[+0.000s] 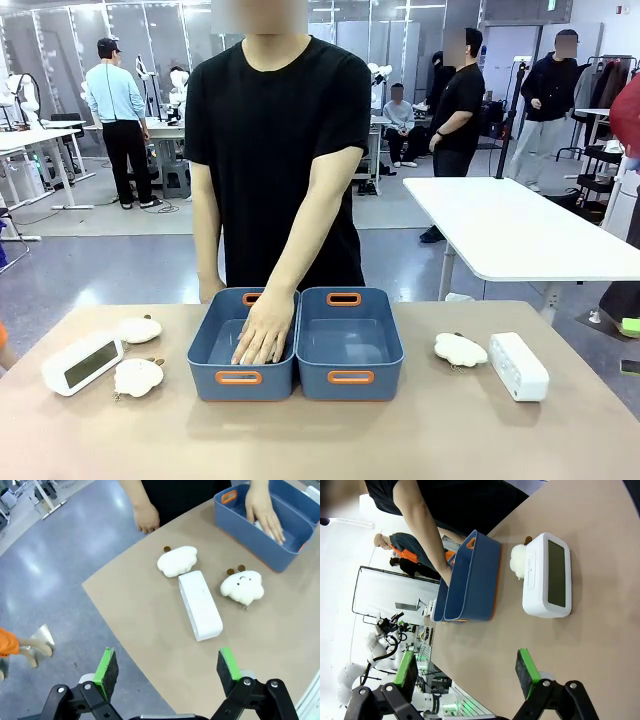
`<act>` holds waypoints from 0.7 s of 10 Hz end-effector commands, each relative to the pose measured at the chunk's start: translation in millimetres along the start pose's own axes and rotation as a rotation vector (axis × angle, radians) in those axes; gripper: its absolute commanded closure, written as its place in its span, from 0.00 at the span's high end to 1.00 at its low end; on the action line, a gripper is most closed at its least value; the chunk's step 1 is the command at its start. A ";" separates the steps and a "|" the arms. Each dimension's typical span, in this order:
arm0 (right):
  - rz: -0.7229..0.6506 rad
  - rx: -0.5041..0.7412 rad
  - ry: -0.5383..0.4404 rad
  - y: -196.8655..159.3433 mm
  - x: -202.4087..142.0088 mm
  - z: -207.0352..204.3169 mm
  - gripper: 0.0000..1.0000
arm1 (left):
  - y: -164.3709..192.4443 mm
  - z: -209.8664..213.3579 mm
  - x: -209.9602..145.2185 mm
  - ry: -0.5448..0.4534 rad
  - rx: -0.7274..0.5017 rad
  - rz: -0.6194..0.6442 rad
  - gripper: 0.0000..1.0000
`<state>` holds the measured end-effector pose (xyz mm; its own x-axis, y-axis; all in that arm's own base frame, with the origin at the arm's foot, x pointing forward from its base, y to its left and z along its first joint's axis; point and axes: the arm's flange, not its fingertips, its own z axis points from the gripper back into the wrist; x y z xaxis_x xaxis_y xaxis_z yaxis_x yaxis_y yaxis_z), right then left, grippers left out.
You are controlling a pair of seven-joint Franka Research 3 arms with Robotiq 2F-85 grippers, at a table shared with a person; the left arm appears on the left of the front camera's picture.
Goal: Sort the digital clocks into the basket.
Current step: Pick up the Digital clock from the table and place it into the empty Plastic storage basket.
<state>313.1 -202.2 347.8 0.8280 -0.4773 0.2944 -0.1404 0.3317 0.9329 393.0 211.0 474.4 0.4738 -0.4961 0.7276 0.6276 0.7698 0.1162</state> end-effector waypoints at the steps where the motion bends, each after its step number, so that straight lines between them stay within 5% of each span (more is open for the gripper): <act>1: 0.004 0.005 0.000 -0.4 0.1 0.8 1.00 | -13.0 -8.6 2.6 -0.003 0.029 -0.016 1.00; 4: 0.004 0.005 0.000 -0.4 0.1 0.8 1.00 | -63.5 -70.6 43.0 0.116 0.040 -0.174 1.00; 7: 0.004 0.005 0.000 -0.4 0.1 0.8 1.00 | -87.6 -107.2 65.2 0.265 -0.058 -0.155 1.00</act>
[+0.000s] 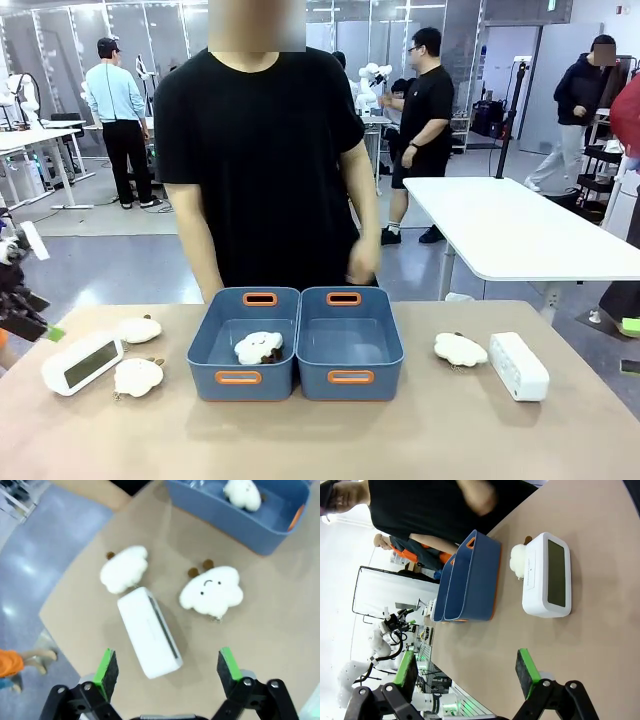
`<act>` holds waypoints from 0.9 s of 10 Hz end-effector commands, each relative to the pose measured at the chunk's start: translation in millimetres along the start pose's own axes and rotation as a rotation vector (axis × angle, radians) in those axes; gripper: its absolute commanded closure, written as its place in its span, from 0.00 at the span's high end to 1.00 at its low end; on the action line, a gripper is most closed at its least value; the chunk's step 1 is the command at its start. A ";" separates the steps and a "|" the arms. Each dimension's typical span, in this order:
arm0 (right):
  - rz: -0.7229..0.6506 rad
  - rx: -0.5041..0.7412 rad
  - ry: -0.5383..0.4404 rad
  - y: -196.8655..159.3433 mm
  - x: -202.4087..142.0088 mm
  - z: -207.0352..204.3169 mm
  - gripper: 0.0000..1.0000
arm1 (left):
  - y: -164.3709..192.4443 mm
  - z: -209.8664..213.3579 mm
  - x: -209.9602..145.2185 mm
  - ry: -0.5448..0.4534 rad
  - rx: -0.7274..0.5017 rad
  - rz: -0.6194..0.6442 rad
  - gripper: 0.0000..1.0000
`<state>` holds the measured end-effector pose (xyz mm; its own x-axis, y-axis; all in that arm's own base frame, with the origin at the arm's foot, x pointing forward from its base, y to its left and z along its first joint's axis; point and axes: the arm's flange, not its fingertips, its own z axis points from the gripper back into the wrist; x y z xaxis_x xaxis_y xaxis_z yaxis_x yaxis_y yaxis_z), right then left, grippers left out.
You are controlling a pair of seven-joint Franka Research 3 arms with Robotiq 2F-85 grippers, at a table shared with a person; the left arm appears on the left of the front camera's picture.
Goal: Sort the digital clocks into the basket.
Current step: Pick up the Digital clock from the table and place it into the empty Plastic storage basket.
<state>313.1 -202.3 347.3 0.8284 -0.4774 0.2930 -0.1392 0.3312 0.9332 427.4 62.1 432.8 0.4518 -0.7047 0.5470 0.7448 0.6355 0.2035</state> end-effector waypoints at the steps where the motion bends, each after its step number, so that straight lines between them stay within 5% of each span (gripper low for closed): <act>1: 0.005 0.006 0.000 0.1 0.2 0.8 1.00 | 13.5 -10.3 7.7 0.108 -0.055 0.088 1.00; 9: 0.005 0.006 0.000 0.1 0.2 0.8 1.00 | 33.4 -100.9 -3.2 0.187 0.111 0.227 1.00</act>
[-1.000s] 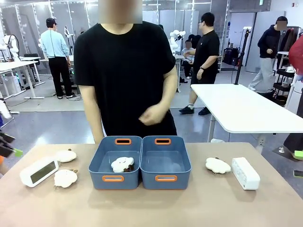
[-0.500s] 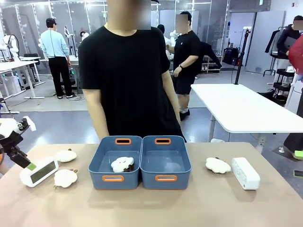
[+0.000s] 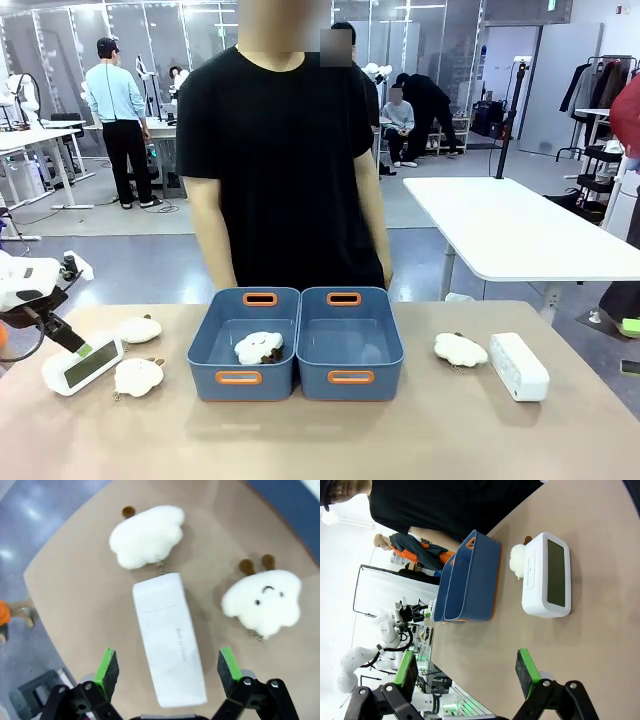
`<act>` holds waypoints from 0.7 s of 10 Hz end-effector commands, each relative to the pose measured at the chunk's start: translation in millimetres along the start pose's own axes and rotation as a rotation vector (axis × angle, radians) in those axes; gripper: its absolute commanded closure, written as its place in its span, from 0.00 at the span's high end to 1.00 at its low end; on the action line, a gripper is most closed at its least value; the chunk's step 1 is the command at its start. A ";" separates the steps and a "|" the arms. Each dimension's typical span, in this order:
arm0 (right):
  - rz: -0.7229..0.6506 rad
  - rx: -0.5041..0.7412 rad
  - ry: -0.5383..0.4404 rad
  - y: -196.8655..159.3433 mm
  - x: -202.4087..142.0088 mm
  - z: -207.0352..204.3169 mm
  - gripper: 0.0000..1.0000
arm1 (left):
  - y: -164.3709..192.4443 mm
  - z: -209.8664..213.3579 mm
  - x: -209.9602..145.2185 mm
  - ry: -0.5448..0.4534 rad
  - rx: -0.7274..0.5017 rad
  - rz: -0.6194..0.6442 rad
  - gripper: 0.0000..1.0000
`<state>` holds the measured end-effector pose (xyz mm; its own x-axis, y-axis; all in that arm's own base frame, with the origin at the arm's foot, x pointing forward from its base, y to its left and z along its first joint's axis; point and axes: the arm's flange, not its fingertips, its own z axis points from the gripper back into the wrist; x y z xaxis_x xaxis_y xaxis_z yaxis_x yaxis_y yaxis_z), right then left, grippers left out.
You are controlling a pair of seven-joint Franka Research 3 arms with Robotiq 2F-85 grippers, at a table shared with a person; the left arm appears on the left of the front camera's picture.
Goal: Sort the digital clocks into the basket.
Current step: Pick up the Digital clock from the table and place it into the empty Plastic storage basket.
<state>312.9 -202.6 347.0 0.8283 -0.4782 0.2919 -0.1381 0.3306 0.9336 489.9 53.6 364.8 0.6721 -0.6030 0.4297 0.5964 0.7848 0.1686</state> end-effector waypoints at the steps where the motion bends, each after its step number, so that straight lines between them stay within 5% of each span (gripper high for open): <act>1: 0.007 0.006 0.000 0.5 0.3 0.5 1.00 | 7.8 -20.7 0.0 0.013 0.005 0.062 1.00; 5: 0.007 0.006 0.000 0.5 0.3 0.5 1.00 | 12.4 -41.3 -10.9 0.052 -0.026 0.098 1.00; 6: 0.007 0.006 0.000 0.5 0.3 0.5 1.00 | 11.6 -39.1 -11.6 0.060 -0.032 0.101 0.44; 7: 0.007 0.006 0.000 0.5 0.3 0.5 1.00 | 10.8 -38.7 -11.6 0.068 -0.041 0.097 0.44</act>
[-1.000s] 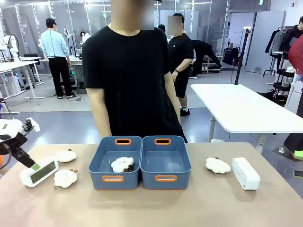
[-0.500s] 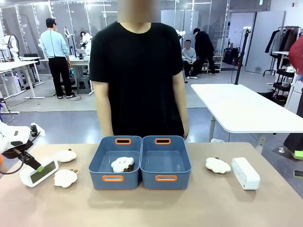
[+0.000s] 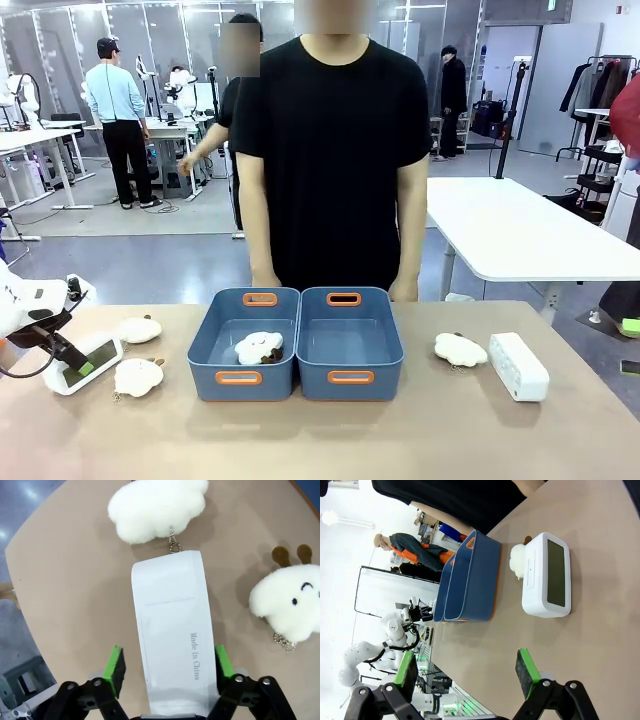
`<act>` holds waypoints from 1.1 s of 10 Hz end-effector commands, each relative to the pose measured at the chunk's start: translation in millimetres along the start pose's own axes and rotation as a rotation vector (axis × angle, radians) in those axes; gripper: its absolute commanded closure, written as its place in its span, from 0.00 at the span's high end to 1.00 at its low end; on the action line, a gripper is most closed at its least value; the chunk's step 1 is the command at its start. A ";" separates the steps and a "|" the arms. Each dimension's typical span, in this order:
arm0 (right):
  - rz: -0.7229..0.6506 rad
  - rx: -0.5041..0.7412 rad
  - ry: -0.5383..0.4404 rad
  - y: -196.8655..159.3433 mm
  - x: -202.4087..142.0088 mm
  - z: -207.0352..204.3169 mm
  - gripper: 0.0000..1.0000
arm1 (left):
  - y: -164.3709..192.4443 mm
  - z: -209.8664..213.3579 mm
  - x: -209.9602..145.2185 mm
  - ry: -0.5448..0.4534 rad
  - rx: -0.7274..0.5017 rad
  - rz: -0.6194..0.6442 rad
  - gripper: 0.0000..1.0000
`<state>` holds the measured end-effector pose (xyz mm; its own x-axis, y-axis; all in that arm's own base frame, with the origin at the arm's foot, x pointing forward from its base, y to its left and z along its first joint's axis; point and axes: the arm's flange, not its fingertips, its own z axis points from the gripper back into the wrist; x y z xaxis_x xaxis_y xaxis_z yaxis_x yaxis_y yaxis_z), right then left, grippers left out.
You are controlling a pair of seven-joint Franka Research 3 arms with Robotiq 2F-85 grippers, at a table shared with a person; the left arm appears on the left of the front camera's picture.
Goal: Sort the digital clocks into the basket.
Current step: Pick up the Digital clock from the table and place it into the empty Plastic storage basket.
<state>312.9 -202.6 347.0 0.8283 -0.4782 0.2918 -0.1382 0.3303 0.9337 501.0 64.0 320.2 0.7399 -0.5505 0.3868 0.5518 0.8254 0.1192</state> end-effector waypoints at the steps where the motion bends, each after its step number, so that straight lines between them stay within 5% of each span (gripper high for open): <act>1: 0.007 0.005 0.000 0.5 0.4 0.5 1.00 | 1.2 3.7 5.6 0.014 -0.031 0.020 0.00; 2: 0.007 0.005 0.000 0.5 0.4 0.5 1.00 | 0.5 4.2 3.7 0.031 -0.029 0.020 0.42; 3: 0.007 0.005 0.000 0.5 0.4 0.5 1.00 | 0.1 4.5 4.1 0.033 -0.033 0.015 0.00; 11: 0.007 0.005 0.000 0.5 0.4 0.5 1.00 | 31.7 160.3 -12.2 -0.012 -0.259 0.116 0.00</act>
<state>312.8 -202.7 347.0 0.8283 -0.4785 0.2916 -0.1382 0.3300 0.9338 444.1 121.2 469.2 0.7861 -0.4738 0.3968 0.5628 0.8141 -0.1430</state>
